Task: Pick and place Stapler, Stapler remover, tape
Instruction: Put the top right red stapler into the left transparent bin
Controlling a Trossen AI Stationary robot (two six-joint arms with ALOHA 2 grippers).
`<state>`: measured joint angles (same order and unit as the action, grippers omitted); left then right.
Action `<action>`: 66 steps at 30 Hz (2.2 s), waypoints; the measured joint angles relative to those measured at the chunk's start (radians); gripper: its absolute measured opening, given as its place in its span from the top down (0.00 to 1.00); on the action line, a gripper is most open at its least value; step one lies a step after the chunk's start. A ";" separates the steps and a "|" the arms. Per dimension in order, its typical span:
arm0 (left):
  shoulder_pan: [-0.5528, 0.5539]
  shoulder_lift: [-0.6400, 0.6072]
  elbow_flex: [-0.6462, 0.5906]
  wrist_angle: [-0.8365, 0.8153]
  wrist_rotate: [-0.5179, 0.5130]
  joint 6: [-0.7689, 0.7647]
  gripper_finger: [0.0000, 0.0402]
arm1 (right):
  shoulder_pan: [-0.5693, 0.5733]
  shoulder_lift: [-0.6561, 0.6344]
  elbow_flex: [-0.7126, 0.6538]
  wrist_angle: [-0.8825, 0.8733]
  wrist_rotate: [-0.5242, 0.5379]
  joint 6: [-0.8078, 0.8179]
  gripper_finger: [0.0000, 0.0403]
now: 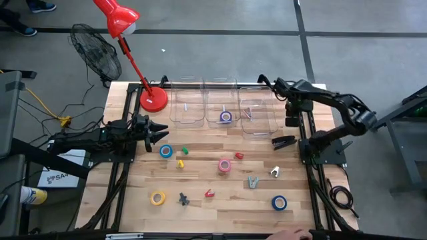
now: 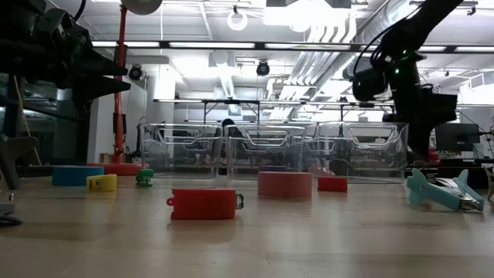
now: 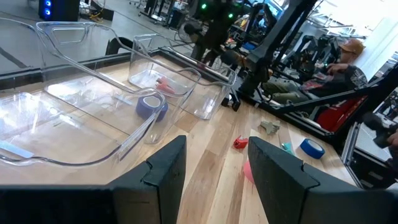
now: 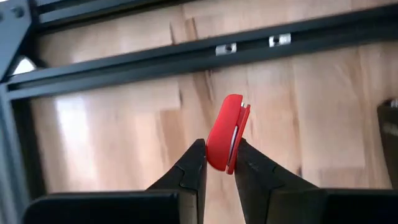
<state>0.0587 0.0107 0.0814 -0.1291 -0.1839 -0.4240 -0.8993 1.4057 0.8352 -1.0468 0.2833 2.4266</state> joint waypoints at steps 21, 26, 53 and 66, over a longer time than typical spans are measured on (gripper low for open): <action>0.000 0.000 0.000 0.000 0.000 0.000 0.58 | 0.003 -0.364 0.002 0.481 -0.516 0.022 0.86; 0.000 0.000 0.000 0.000 0.000 0.000 0.58 | 0.003 -0.415 0.002 0.659 -0.618 0.058 0.86; 0.000 0.000 -0.001 0.006 -0.007 0.000 0.58 | 0.257 -0.457 0.002 0.950 -0.616 0.146 0.86; 0.001 0.005 -0.002 0.264 -0.094 -0.024 0.58 | 0.402 -0.387 0.016 1.068 -0.541 0.185 0.86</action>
<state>0.0595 0.0160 0.0792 0.1348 -0.2775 -0.4477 -0.4971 1.0182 0.8514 0.0210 -0.2575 2.6118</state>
